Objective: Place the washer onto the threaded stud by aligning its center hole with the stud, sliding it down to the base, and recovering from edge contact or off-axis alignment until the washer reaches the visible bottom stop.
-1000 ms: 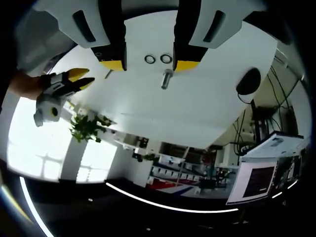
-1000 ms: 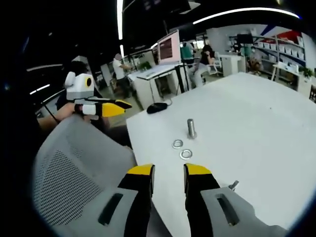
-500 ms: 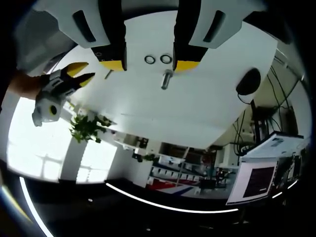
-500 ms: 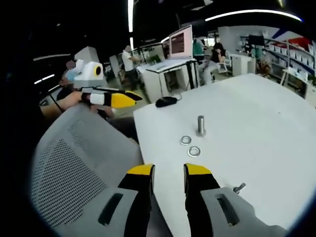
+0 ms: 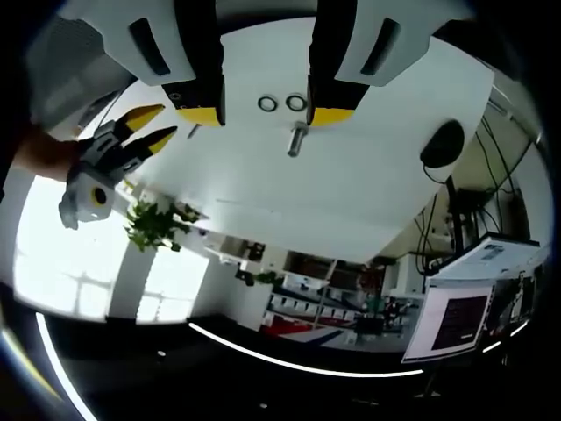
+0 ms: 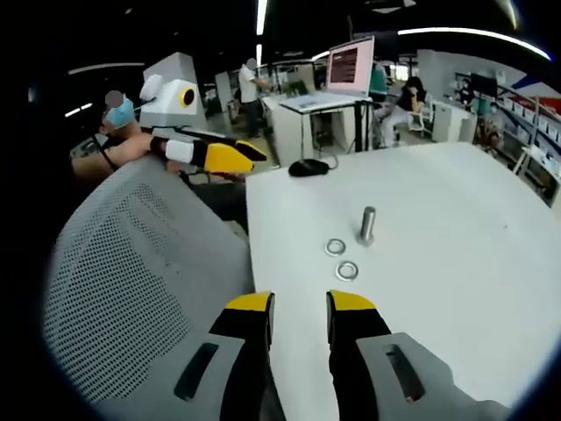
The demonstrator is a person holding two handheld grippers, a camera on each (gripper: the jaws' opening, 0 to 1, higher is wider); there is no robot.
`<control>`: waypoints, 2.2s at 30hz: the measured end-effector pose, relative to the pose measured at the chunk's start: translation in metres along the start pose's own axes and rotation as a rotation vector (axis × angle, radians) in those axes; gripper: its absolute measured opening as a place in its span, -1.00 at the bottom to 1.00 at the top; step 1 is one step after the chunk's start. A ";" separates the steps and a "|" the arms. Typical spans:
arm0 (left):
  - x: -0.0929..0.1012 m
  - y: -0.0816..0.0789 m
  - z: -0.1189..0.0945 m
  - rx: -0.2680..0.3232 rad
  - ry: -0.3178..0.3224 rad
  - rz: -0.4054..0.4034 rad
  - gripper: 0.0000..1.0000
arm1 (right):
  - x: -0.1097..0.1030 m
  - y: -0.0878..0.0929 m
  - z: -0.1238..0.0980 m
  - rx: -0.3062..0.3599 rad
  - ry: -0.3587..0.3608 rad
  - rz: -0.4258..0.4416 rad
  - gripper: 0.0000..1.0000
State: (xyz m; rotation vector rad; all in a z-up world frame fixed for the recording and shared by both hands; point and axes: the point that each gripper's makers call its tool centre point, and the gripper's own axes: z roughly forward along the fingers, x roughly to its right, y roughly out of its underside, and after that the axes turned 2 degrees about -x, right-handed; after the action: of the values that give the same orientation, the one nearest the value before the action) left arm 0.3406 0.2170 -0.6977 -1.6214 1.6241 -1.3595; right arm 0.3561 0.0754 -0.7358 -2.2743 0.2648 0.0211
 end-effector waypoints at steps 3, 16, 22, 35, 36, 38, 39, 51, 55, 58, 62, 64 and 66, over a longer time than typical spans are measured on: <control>0.000 -0.001 0.000 0.004 0.002 -0.001 -0.30 | 0.002 0.001 0.003 -0.031 -0.003 -0.041 -0.49; 0.000 -0.003 -0.001 0.017 0.004 -0.011 -0.30 | 0.027 0.018 0.013 -0.222 0.002 -0.233 -0.46; 0.000 0.000 0.000 -0.002 0.004 -0.004 -0.30 | 0.035 0.014 0.021 -0.249 0.001 -0.262 -0.36; 0.000 0.000 0.000 0.001 0.005 -0.008 -0.30 | 0.058 0.012 0.039 -0.324 -0.012 -0.345 -0.32; 0.000 0.000 0.000 0.001 0.006 -0.008 -0.30 | 0.059 0.012 0.041 -0.327 -0.013 -0.347 -0.32; 0.000 0.000 0.000 0.001 0.005 -0.009 -0.30 | 0.060 0.013 0.046 -0.345 -0.021 -0.360 -0.32; 0.000 0.000 0.000 0.002 0.005 -0.010 -0.30 | 0.060 0.014 0.048 -0.351 -0.024 -0.365 -0.32; 0.001 0.000 0.001 -0.004 0.010 -0.006 -0.30 | 0.066 0.022 0.074 -0.401 -0.024 -0.383 -0.30; 0.001 0.001 0.001 -0.006 0.011 -0.004 -0.30 | 0.067 0.024 0.079 -0.405 -0.023 -0.373 -0.30; 0.002 0.001 0.001 -0.008 0.011 -0.003 -0.30 | 0.066 0.026 0.084 -0.408 -0.037 -0.352 -0.30; 0.001 0.001 0.001 -0.007 0.009 -0.004 -0.30 | 0.063 0.029 0.089 -0.418 -0.051 -0.335 -0.30; 0.001 0.001 0.001 -0.007 0.008 -0.006 -0.30 | 0.063 0.031 0.094 -0.423 -0.058 -0.335 -0.30; 0.001 0.001 0.001 -0.007 0.008 -0.006 -0.30 | 0.063 0.033 0.098 -0.424 -0.054 -0.327 -0.30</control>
State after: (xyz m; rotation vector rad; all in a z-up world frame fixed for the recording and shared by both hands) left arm 0.3405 0.2157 -0.6983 -1.6281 1.6318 -1.3657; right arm 0.4186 0.1167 -0.8314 -2.7075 -0.1592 -0.0342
